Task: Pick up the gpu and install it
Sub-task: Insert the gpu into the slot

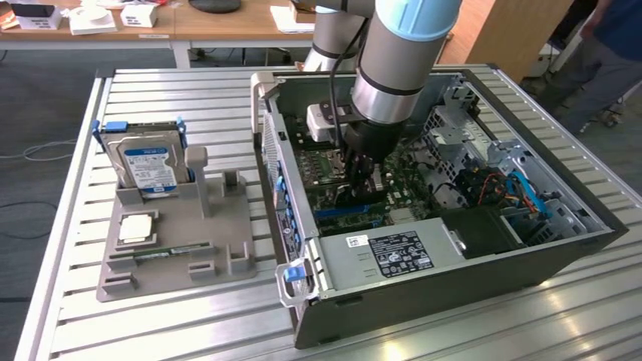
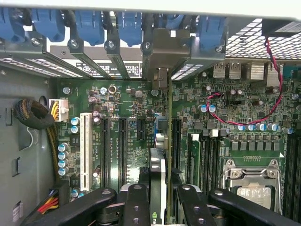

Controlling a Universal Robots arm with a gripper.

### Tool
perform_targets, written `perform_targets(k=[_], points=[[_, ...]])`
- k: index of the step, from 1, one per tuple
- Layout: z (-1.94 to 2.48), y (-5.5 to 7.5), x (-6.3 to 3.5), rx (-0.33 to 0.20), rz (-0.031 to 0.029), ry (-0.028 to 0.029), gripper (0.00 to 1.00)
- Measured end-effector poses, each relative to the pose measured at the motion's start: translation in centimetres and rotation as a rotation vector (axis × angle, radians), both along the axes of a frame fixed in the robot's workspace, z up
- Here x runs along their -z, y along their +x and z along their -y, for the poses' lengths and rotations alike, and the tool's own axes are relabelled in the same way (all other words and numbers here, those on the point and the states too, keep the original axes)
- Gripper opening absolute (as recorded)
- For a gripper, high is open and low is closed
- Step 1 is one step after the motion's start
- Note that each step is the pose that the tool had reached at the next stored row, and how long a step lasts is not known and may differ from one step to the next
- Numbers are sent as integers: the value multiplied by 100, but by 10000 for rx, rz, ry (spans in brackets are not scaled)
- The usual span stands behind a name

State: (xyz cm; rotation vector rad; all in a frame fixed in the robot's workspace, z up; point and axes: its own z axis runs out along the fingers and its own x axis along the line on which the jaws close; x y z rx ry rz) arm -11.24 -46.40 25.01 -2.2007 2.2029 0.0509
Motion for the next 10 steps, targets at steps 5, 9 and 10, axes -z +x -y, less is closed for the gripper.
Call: perform_targets(k=[5,9,10], points=[[6,0,0,1,0,0,27],[7,0,0,5,1,1,27],[9,0,0,5,0,0,27]])
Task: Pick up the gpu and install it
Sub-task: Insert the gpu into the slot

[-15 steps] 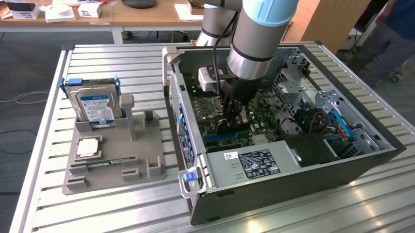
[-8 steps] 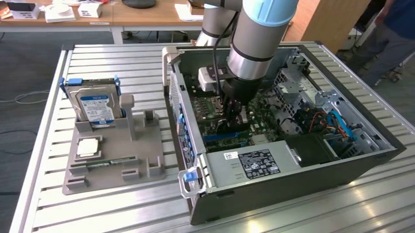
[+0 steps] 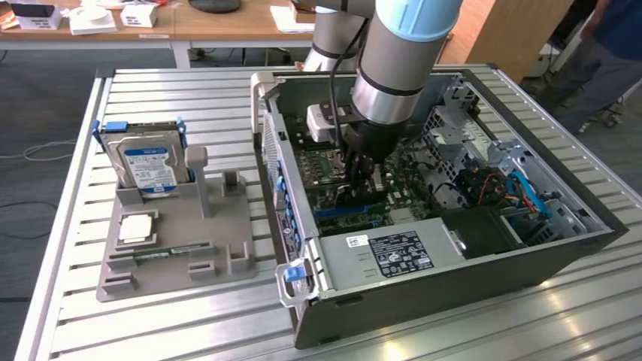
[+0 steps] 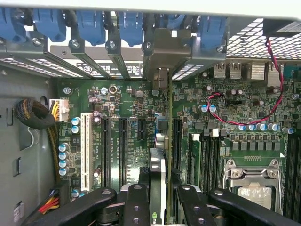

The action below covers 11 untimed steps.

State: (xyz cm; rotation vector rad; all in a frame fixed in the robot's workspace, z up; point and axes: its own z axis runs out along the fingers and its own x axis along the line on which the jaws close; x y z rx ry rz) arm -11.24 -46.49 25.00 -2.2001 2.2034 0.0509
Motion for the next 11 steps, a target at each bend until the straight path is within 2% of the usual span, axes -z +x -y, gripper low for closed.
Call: perform_targets(k=[11], points=[[4,0,10,3,0,3,27]])
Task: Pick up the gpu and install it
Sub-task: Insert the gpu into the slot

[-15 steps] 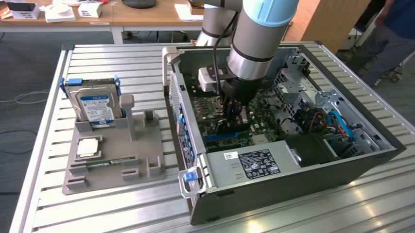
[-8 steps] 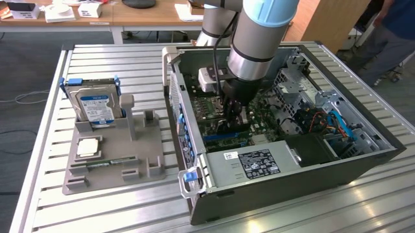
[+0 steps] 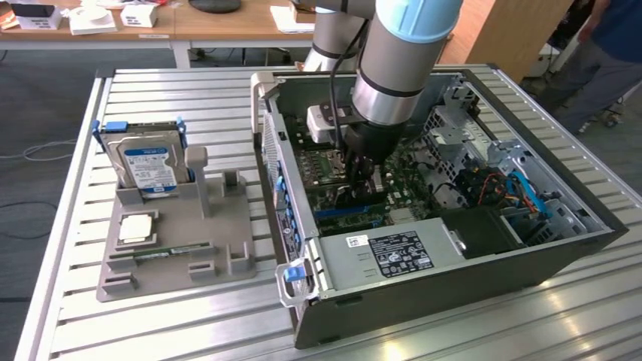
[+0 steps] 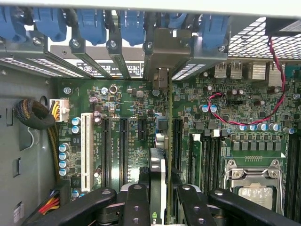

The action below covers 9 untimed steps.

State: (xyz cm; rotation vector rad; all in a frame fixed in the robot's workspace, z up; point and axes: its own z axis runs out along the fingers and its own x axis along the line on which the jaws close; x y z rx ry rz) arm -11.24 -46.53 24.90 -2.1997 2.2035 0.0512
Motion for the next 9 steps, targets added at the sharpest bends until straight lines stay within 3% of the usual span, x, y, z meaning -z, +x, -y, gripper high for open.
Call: perform_targets(k=[9], points=[[6,0,3,30,0,-1,27]])
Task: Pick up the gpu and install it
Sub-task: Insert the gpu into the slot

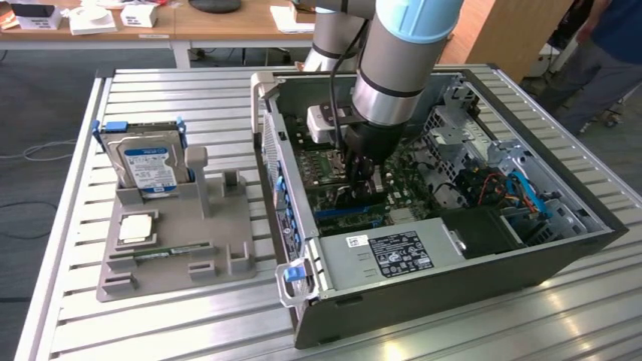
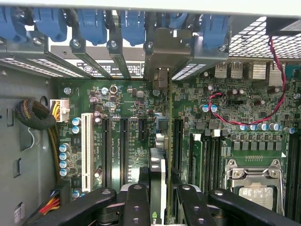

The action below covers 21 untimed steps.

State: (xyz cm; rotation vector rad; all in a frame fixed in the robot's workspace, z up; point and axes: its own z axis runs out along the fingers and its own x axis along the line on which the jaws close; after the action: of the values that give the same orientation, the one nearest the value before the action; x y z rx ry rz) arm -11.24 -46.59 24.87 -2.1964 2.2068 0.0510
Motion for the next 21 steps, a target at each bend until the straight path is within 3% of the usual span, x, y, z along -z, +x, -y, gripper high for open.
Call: perform_targets(k=[21], points=[[1,0,16,20,0,0,27]])
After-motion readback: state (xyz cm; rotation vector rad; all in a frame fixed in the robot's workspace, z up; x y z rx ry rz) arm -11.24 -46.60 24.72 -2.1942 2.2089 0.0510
